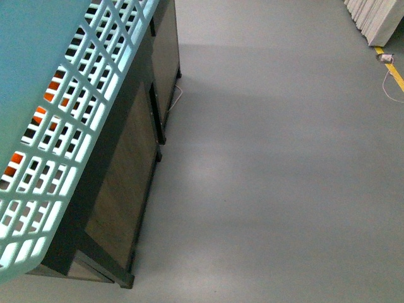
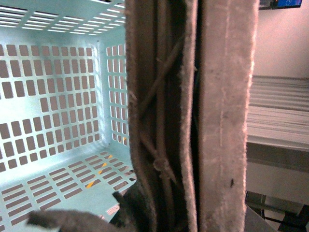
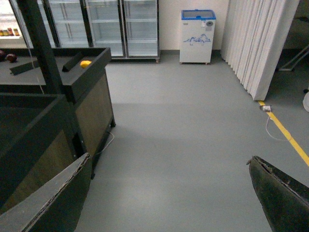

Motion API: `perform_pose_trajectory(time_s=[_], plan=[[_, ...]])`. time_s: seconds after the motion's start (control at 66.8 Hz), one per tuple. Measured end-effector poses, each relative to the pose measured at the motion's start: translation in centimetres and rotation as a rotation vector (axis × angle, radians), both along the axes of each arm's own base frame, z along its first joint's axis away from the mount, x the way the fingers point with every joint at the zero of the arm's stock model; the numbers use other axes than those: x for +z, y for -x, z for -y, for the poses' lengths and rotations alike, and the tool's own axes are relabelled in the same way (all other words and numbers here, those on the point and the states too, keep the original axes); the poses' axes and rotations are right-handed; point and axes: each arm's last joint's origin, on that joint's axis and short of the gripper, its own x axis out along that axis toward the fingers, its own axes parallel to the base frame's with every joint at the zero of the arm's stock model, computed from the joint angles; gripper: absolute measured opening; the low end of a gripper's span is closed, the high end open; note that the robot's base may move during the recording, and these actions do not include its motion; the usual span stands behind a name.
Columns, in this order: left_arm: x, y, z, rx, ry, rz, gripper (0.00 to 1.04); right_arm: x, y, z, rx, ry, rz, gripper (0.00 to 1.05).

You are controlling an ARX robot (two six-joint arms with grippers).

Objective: Pick lemon and mango into basket

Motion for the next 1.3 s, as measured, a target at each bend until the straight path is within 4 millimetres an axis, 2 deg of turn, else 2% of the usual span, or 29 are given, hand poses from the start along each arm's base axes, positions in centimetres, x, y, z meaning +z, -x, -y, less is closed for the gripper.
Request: perform_pose_trajectory(time_s=[1.303], plan=[[-0.03,-0.01,0.0,0.0,-0.002,-0.002,0.15,0.0,0.0,0.0,0.001,0.0,0.0,0.96]])
